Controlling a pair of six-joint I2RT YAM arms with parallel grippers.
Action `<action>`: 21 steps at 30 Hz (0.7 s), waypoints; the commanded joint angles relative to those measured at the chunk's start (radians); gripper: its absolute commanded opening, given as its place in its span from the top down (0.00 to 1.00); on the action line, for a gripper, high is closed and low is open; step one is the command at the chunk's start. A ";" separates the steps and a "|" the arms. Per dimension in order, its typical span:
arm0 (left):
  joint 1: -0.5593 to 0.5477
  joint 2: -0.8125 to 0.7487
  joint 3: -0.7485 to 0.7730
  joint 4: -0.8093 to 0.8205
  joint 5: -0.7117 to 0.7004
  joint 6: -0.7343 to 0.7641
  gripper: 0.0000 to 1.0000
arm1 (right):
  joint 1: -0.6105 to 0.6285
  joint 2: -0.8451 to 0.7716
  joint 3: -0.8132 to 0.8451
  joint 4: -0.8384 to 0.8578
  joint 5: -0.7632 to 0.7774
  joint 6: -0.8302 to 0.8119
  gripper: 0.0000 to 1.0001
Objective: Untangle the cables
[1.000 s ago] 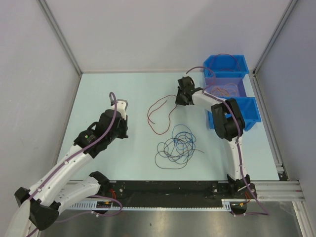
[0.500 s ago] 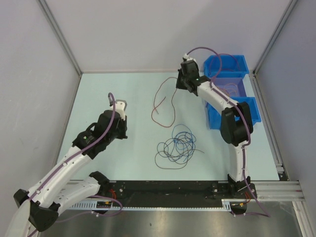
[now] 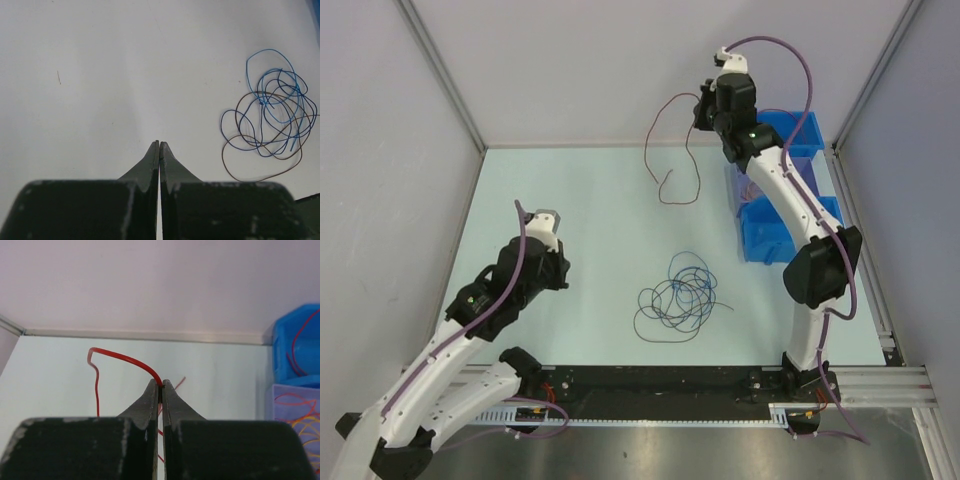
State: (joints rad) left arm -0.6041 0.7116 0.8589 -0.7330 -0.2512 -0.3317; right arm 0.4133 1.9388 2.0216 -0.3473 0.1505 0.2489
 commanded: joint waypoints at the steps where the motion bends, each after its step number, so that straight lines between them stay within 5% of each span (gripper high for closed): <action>1: -0.003 -0.004 -0.014 0.024 -0.010 -0.018 1.00 | -0.022 -0.046 0.120 0.041 0.020 -0.088 1.00; 21: 0.006 0.008 -0.018 0.020 -0.043 -0.026 1.00 | -0.146 0.055 0.353 0.248 -0.063 -0.177 1.00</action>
State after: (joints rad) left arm -0.6041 0.7219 0.8440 -0.7273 -0.2817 -0.3412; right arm 0.2821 1.9678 2.3020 -0.2031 0.1116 0.0906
